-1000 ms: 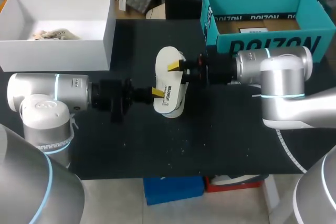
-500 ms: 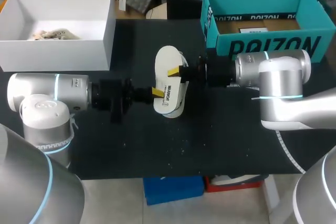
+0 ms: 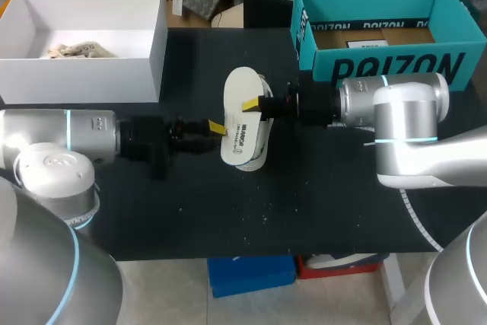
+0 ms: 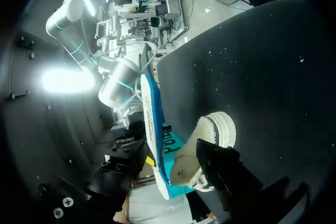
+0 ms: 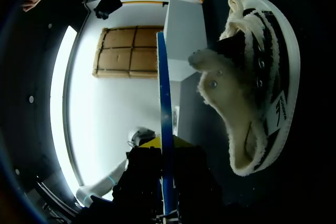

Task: Take the shoe out of the shoebox, open the shoe tongue, remove and reinsert the insole, then place the shoe into the shoebox

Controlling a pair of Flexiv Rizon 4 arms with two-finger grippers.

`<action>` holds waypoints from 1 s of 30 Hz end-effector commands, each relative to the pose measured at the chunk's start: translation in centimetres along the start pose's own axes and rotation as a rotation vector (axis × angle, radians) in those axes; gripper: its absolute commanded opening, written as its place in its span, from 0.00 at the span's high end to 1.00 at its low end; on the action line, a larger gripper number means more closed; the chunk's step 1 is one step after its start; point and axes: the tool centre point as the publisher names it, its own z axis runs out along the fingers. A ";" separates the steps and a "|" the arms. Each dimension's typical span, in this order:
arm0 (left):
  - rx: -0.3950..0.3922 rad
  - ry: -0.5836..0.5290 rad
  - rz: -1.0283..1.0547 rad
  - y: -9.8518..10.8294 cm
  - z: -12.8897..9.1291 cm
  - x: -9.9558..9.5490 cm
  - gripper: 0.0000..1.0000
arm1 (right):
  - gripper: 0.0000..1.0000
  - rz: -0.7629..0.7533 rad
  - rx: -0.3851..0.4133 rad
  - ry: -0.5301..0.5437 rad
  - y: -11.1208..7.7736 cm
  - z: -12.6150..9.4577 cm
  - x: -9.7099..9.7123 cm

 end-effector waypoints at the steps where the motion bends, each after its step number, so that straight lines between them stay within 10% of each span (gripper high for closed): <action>1: -0.023 0.273 0.074 -1.1 -2.2 -2.4 0.00 | 1.00 0.001 -0.002 -0.002 -0.1 0.1 0.0; 13: -0.180 0.793 0.159 -0.8 -2.5 -6.2 0.00 | 1.00 0.001 -0.002 -0.002 -0.1 0.1 0.0; 30: -0.180 0.793 0.159 -0.8 -2.5 -6.2 0.00 | 1.00 0.001 -0.002 -0.002 -0.1 0.1 0.0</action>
